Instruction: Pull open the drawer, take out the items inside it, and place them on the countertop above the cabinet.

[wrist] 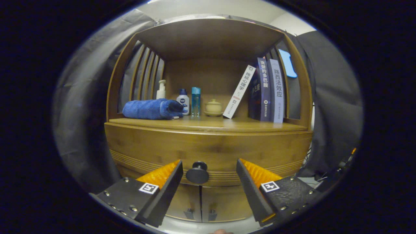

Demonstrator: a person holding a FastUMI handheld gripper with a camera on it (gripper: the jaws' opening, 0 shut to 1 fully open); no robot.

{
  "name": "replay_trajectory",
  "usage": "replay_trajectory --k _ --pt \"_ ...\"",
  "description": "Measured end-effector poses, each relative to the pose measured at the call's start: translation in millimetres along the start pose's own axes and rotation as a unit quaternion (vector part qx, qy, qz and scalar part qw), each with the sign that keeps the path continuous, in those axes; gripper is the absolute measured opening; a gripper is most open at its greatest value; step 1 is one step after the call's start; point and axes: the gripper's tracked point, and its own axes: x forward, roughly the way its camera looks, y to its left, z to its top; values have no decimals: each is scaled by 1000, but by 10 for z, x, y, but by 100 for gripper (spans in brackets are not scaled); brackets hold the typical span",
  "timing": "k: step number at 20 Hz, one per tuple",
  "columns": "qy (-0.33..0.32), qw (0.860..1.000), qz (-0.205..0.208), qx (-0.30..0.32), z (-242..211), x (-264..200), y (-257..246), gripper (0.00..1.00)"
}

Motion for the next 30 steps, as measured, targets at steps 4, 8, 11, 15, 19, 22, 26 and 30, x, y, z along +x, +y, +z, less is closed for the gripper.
replay_trajectory --k 4,8,11,15,19,22,26,30 --pt "10 1000 -5 3 -181 150 78 88" --pt "2 1000 -20 17 -208 132 117 45" --pt "2 999 -38 30 -221 129 106 40" --pt "-3 999 -28 33 -252 61 106 31" --pt "-5 999 -28 14 -256 -158 86 31" --pt "-1 1000 -28 13 -272 -342 83 31" --pt "6 999 -29 13 -305 -581 77 31" --pt "18 999 -27 21 -350 -918 102 31"
